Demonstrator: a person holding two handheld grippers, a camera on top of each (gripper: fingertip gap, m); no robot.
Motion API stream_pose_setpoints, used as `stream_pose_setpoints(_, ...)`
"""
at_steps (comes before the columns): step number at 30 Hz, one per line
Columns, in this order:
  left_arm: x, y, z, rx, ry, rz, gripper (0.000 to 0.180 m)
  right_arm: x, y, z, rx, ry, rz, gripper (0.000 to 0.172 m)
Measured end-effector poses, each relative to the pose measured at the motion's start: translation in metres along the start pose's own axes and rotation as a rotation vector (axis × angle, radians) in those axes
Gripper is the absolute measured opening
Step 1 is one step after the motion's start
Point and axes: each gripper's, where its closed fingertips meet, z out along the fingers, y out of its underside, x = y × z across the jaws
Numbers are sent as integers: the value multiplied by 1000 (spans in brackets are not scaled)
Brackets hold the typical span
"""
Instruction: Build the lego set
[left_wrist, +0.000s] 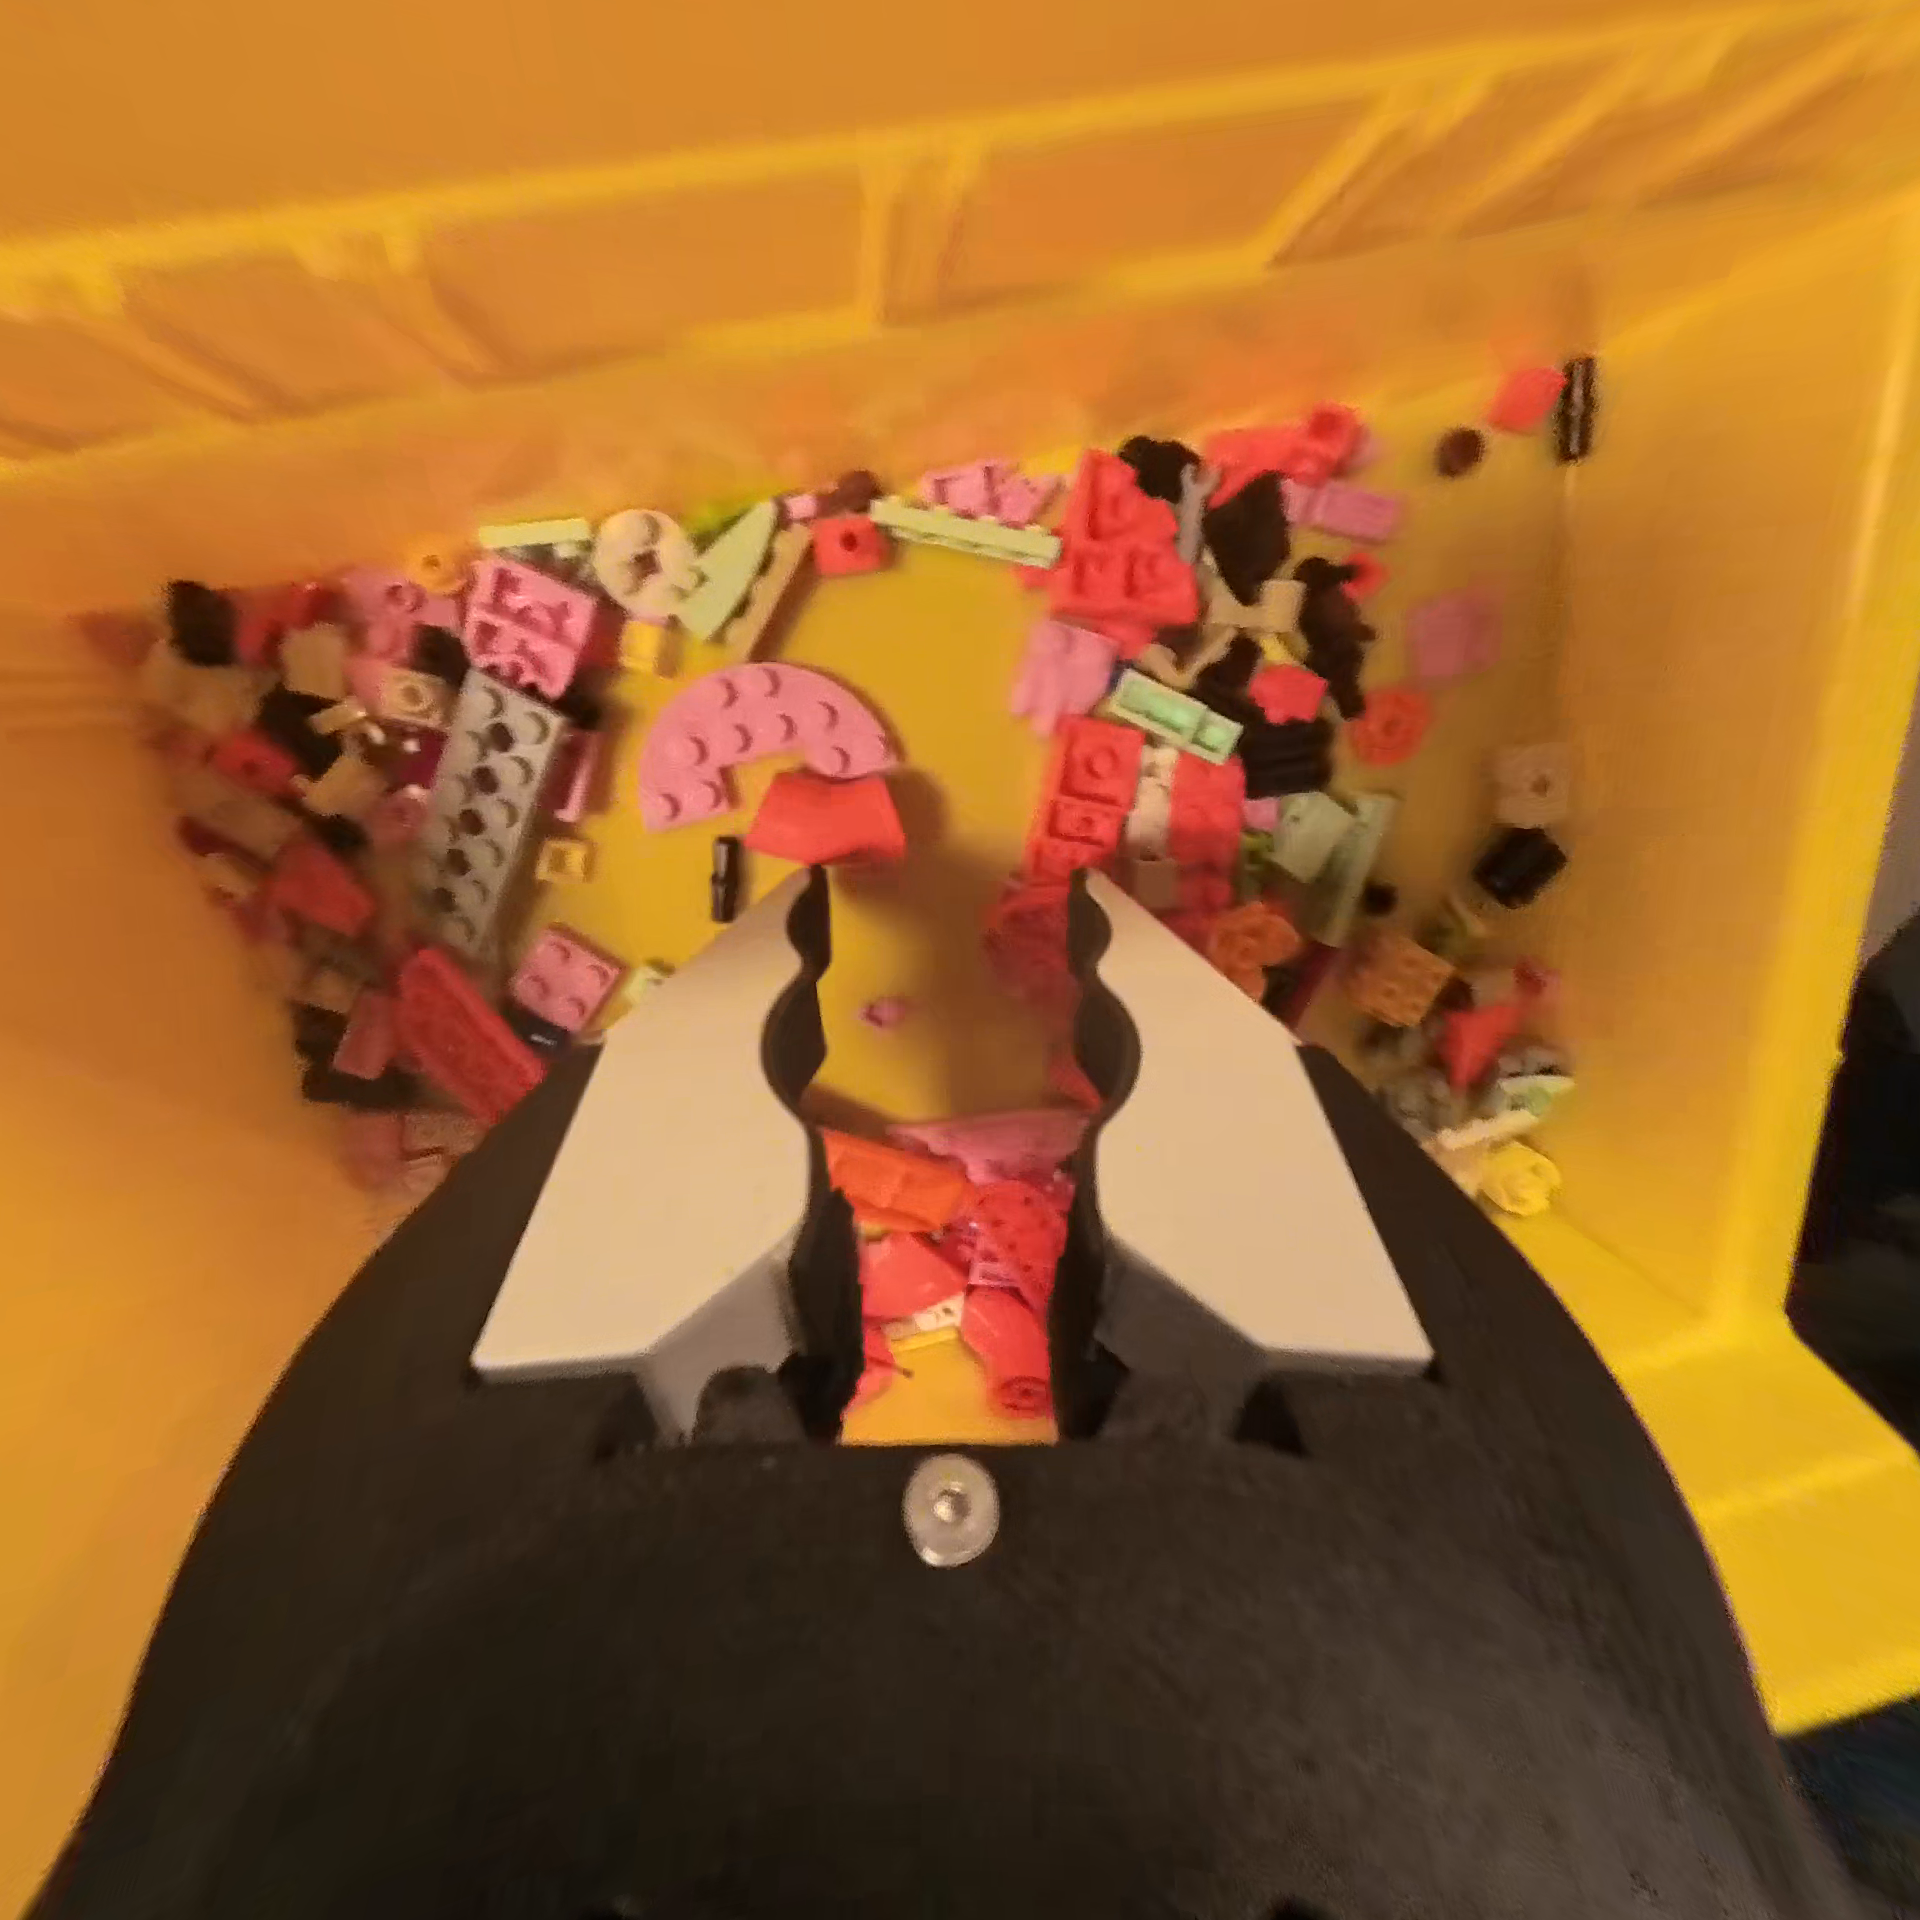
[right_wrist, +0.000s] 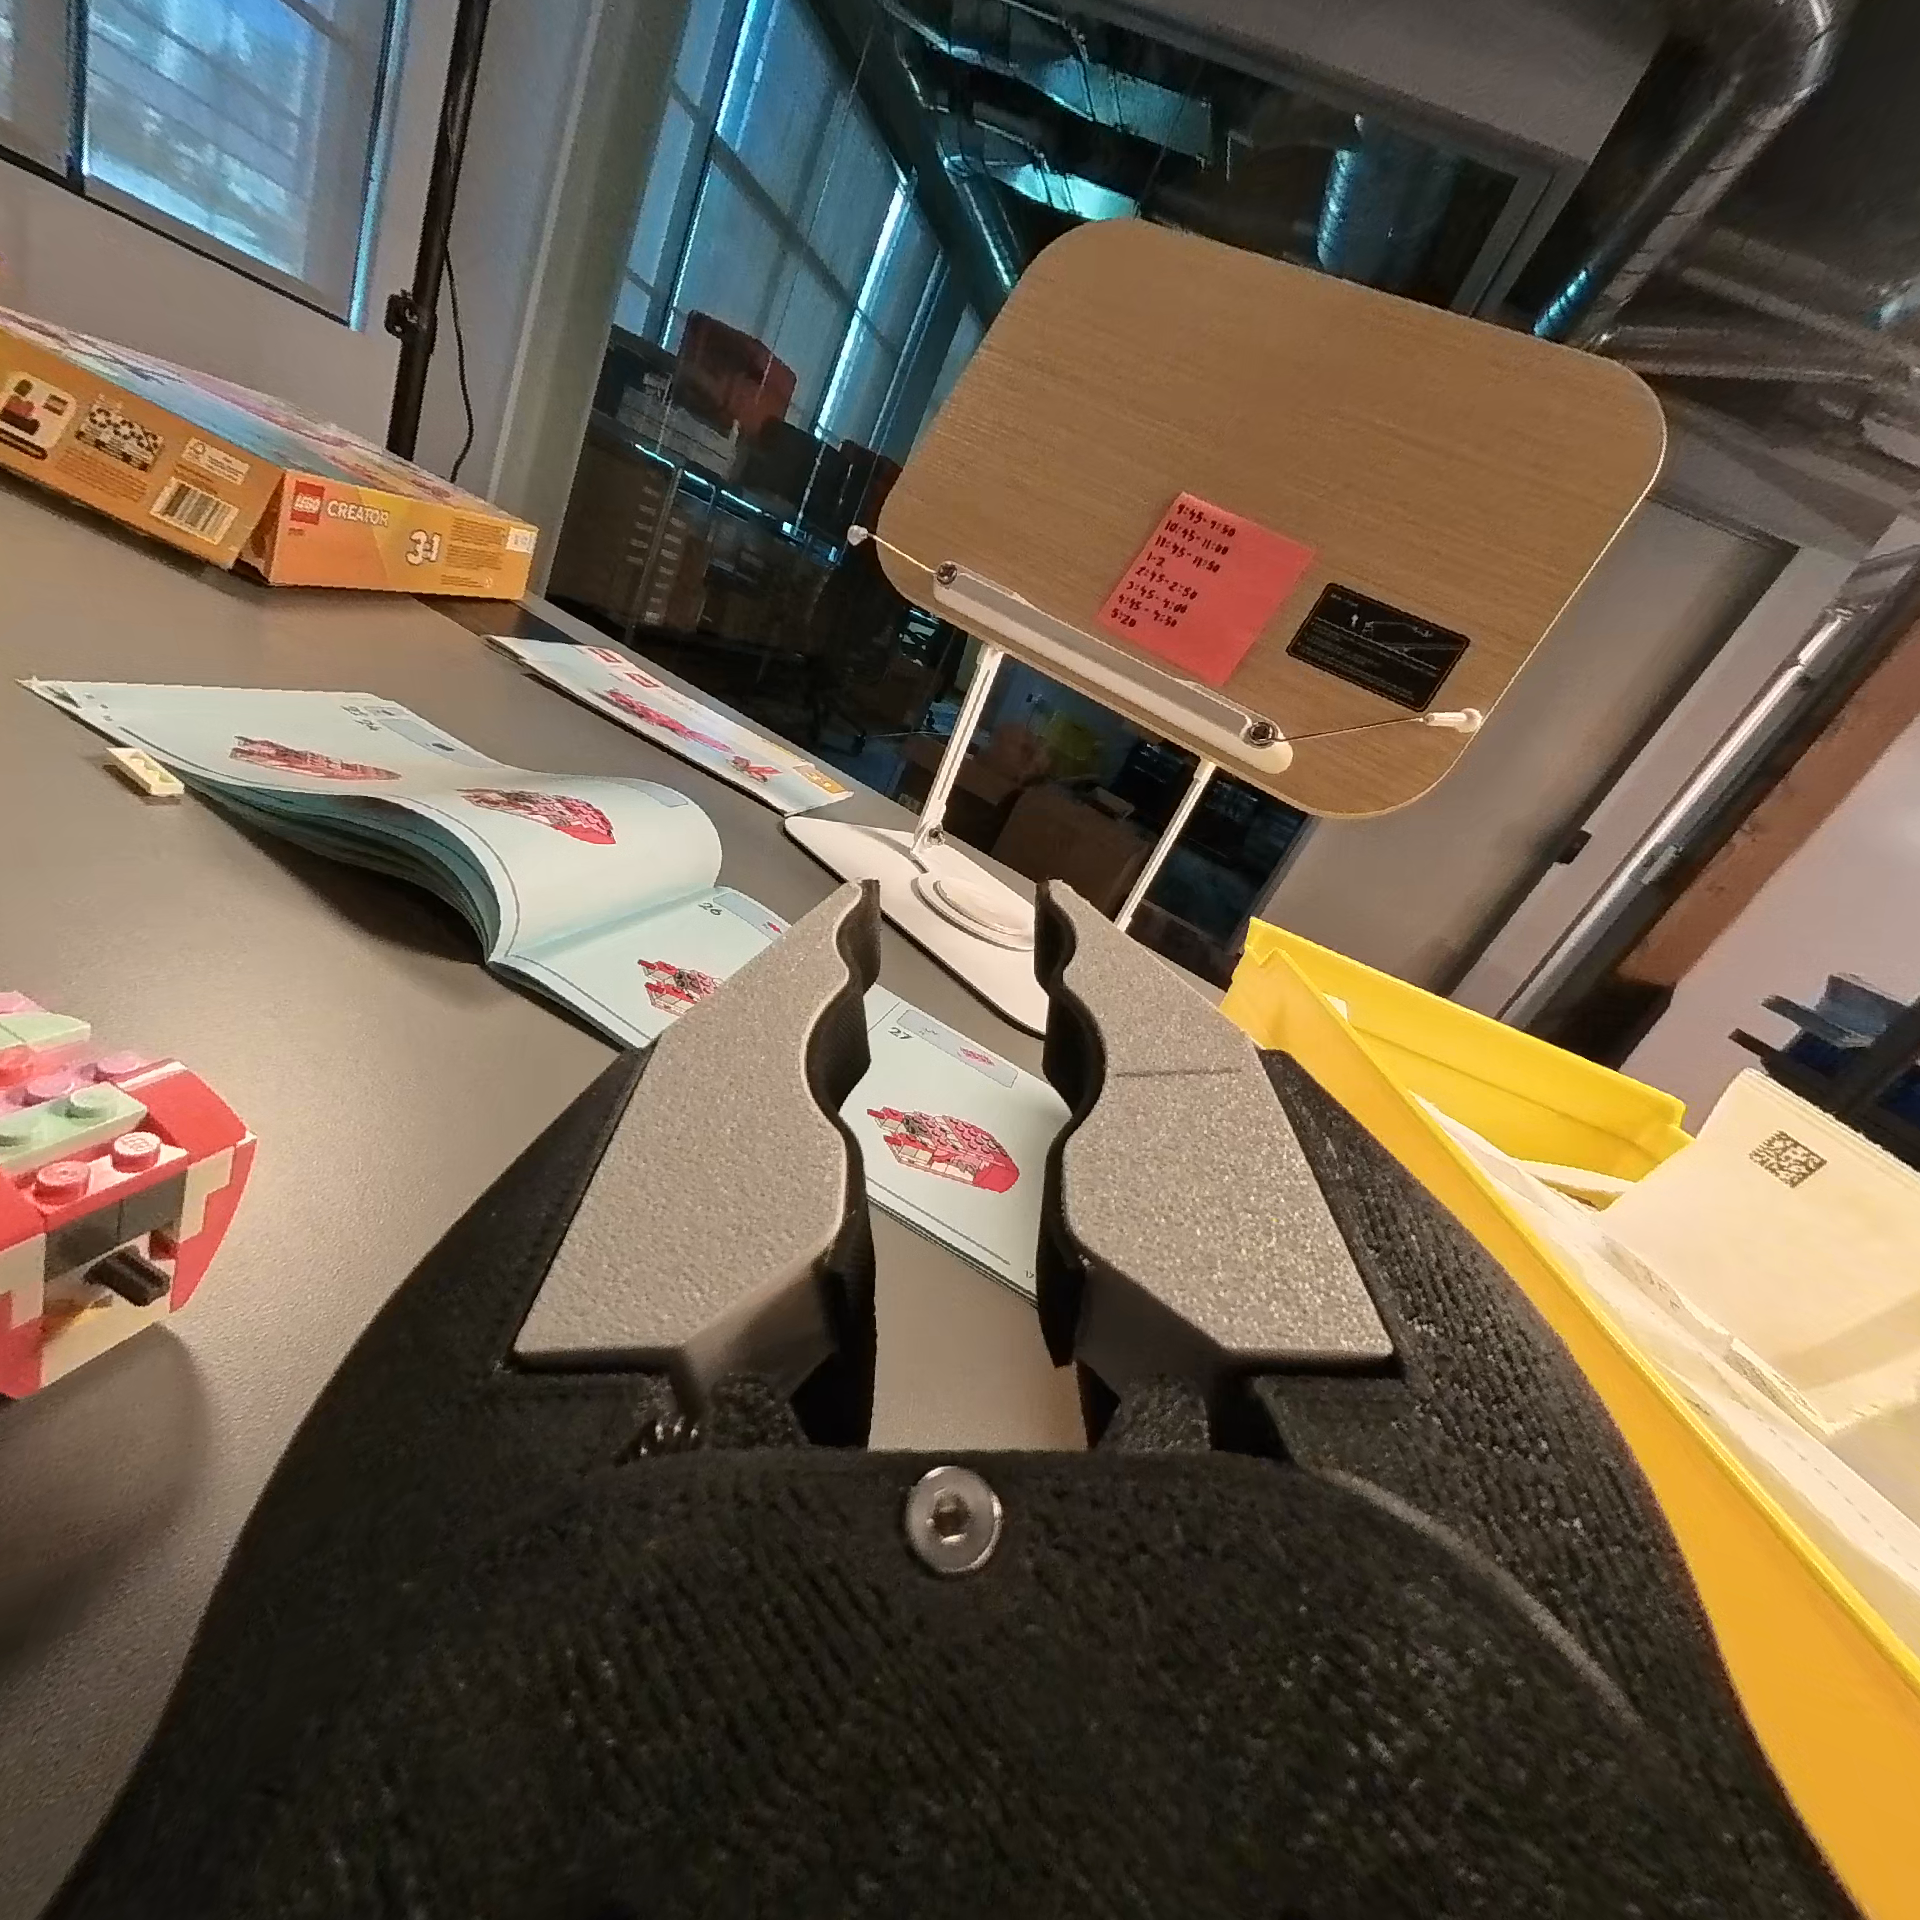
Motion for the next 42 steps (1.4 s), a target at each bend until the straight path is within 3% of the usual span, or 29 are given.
stream_pose_setpoints(4, 14, 6, 3, -53, 73, -6, 50, 0, 0, 0, 0, -1, 0, 28)
stream_pose_setpoints(8, 16, 16, 1, -125, 72, -1, 32, -1, 0, 0, 1, -2, 0, 28)
stream_pose_setpoints(11, -2, 18, -5, -137, -51, -36, 25, -1, 0, 0, 1, -3, 0, 28)
stream_pose_setpoints(13, -22, 26, -12, -171, -179, -51, 10, -1, 0, 0, 2, -4, 0, 28)
stream_pose_setpoints(16, -44, 41, -17, -227, -324, -89, 11, -2, 0, 0, 3, -6, 1, 28)
stream_pose_setpoints(19, -56, 39, -23, -164, -424, -127, 26, -2, 0, 0, 4, -7, 1, 28)
stream_pose_setpoints(22, -65, 20, -43, 16, -535, -190, 30, -2, -1, 0, 5, -8, 2, 27)
stream_pose_setpoints(26, -21, -6, -43, 194, -313, -188, 32, -2, 0, 0, 4, -8, 0, 27)
stream_pose_setpoints(30, -6, 0, -33, 121, -311, -146, 32, -2, -1, 0, 5, -3, 4, 27)
stream_pose_setpoints(35, -27, 5, -39, 80, -565, -138, 26, 9, -1, -3, 11, 48, 8, 26)
stream_pose_setpoints(39, -42, -6, -66, 218, -756, -180, 14, 17, -1, -6, 17, 75, 33, 25)
stream_pose_setpoints(42, -44, -7, -75, 274, -784, -205, 12, 18, -1, -6, 19, 78, 37, 25)
